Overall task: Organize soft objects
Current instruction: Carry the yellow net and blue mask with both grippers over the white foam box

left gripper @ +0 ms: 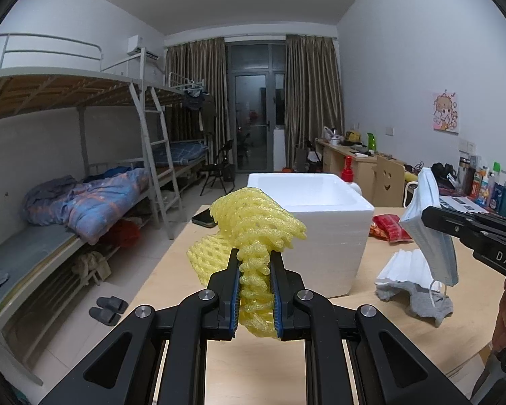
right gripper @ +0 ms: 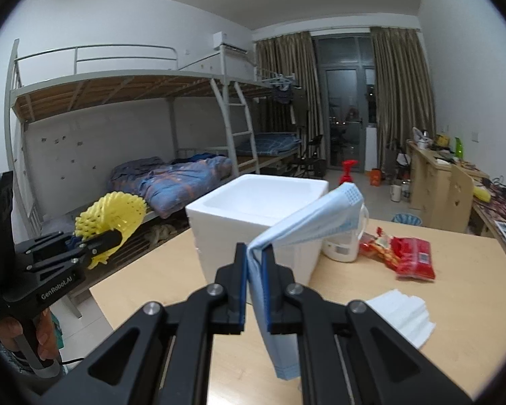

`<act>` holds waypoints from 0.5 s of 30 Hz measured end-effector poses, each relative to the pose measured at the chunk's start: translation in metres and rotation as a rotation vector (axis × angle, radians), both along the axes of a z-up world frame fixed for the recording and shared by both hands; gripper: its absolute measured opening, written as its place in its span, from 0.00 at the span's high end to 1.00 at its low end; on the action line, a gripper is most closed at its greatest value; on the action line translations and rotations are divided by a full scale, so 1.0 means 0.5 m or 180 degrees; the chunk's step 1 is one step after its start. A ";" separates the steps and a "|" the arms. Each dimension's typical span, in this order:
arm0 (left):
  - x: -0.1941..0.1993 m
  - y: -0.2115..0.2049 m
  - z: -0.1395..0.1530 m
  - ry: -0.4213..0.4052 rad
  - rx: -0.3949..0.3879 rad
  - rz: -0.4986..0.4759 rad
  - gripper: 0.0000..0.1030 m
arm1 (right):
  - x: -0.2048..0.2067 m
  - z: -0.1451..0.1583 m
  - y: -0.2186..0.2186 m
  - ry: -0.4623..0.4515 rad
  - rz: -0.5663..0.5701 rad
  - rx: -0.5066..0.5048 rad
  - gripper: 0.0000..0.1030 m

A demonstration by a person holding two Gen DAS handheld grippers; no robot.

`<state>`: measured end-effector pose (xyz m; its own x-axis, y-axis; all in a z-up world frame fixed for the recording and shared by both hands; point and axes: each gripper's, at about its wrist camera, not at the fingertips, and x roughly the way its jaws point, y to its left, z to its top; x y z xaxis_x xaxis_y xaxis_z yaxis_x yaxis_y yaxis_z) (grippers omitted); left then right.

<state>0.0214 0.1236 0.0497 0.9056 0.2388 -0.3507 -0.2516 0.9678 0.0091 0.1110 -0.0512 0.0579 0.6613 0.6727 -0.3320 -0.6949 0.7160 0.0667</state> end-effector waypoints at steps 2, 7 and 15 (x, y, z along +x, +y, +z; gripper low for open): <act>0.002 0.007 0.002 -0.0003 -0.0025 -0.0010 0.84 | 0.000 -0.001 0.005 -0.0004 0.0030 -0.0022 0.90; 0.019 0.003 0.008 0.0025 -0.0034 -0.0138 0.84 | 0.008 0.003 0.010 0.0001 0.0040 -0.0024 0.90; 0.065 0.001 0.061 -0.0014 -0.0043 -0.0294 0.84 | 0.028 0.038 0.040 -0.0017 0.0073 -0.0009 0.90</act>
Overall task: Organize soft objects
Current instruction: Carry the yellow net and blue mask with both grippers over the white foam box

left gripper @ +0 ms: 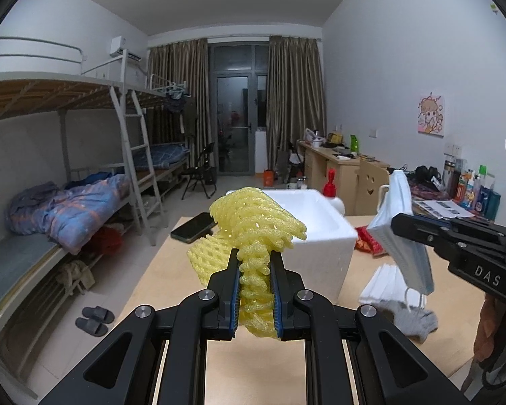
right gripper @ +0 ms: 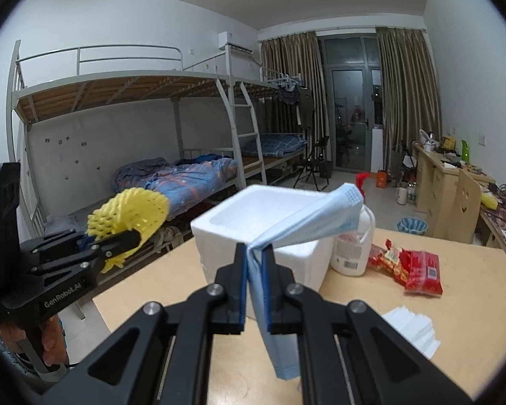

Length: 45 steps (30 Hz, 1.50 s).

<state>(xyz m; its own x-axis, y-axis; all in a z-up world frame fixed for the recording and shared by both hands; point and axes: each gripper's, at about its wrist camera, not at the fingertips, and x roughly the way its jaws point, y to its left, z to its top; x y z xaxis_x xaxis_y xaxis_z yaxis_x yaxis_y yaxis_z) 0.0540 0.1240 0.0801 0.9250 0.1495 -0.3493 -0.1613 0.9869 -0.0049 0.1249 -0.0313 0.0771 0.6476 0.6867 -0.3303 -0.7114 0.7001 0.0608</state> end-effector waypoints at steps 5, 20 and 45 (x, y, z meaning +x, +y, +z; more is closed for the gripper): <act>0.037 -0.003 0.044 0.0005 0.0012 -0.0102 0.84 | 0.019 0.038 0.016 -0.0043 0.0036 0.0008 0.90; 0.135 -0.004 0.102 0.0100 0.0055 -0.0238 0.84 | 0.077 0.086 0.072 -0.0106 0.0044 -0.0115 0.90; 0.315 0.044 0.080 0.0592 -0.0107 -0.0395 0.84 | 0.174 0.081 0.155 0.0096 0.0176 -0.0391 0.90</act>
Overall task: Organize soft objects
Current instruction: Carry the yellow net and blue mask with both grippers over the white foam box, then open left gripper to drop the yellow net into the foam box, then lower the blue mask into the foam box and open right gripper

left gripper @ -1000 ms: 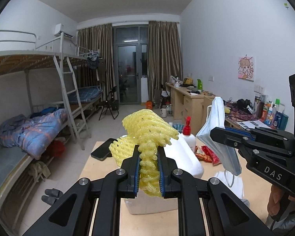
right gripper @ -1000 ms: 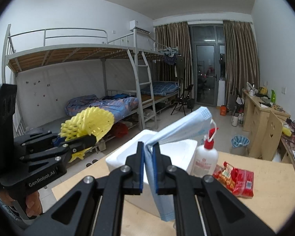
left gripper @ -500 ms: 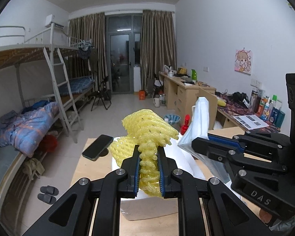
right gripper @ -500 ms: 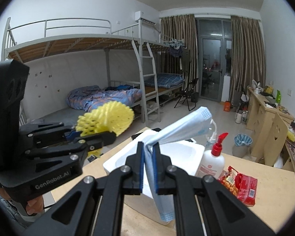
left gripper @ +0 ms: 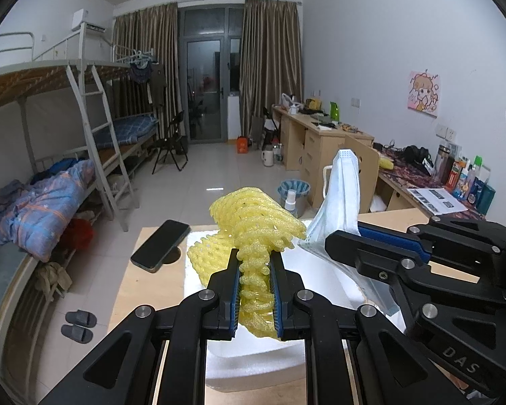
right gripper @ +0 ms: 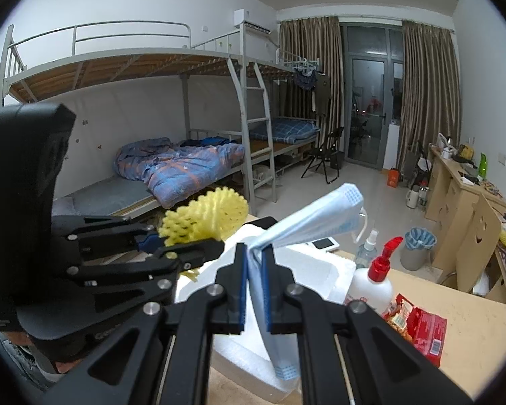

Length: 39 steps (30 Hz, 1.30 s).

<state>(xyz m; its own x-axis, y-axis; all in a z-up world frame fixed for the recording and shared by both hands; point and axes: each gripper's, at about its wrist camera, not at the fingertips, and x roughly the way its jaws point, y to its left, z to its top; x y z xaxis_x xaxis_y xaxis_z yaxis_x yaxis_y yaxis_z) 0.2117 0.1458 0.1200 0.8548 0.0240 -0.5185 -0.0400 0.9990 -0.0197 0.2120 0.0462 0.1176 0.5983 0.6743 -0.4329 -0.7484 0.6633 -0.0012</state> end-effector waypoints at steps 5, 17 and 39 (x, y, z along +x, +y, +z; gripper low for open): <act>0.030 -0.005 -0.015 0.0106 0.0010 -0.0052 0.84 | 0.012 -0.003 -0.001 0.0022 -0.0024 0.0012 0.90; 0.070 -0.006 -0.046 0.0200 0.0021 -0.0064 0.54 | 0.025 -0.004 -0.004 0.0051 -0.0104 -0.0001 0.90; 0.052 0.012 -0.052 0.0083 0.0104 0.0161 0.04 | 0.024 -0.002 -0.004 0.0041 -0.0092 -0.0003 0.90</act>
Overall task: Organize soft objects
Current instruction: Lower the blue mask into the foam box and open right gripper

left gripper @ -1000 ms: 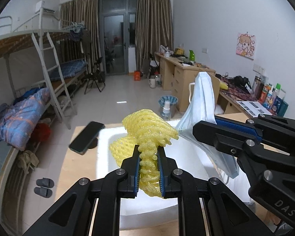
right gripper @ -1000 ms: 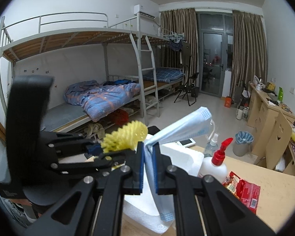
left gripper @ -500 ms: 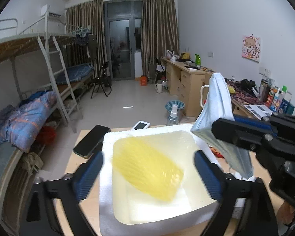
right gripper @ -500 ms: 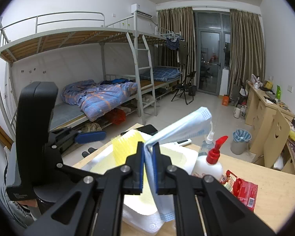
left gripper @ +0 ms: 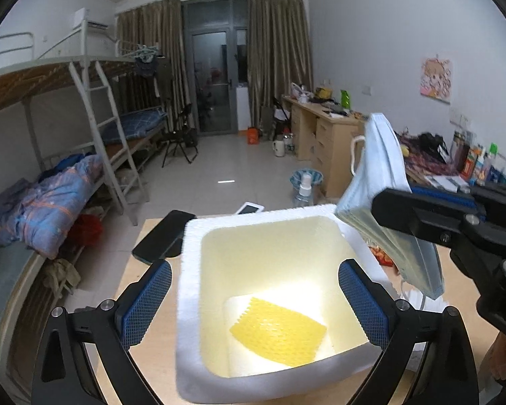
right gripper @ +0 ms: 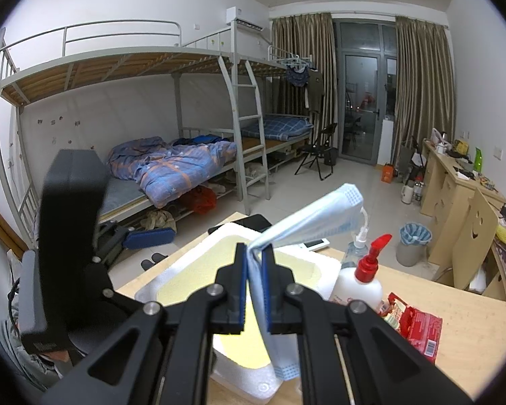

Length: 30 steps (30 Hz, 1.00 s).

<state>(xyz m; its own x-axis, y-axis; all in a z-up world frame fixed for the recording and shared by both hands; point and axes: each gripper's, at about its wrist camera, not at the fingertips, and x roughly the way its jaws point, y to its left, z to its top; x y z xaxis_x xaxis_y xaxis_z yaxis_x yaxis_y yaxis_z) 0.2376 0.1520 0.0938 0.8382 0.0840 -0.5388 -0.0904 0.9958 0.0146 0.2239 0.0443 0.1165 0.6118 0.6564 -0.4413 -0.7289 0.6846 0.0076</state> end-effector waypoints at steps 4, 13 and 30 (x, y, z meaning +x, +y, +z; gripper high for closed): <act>-0.026 0.021 0.006 -0.0086 0.0010 0.0158 0.04 | 0.002 0.000 0.006 0.0012 0.0020 -0.0011 0.90; -0.081 0.073 0.018 -0.0209 0.0111 0.0523 0.03 | 0.011 -0.014 0.051 0.0080 0.0164 -0.0109 0.90; -0.105 0.127 0.008 -0.0198 0.0046 0.0734 0.03 | 0.026 -0.049 0.102 0.0265 0.0233 -0.0313 0.90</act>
<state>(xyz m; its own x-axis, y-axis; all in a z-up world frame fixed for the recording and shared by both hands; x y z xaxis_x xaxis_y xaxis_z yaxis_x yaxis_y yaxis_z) 0.1849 0.2155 0.0978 0.8275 0.2845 -0.4841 -0.3167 0.9484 0.0159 0.2368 0.0951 0.0921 0.5225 0.6490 -0.5530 -0.7766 0.6299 0.0056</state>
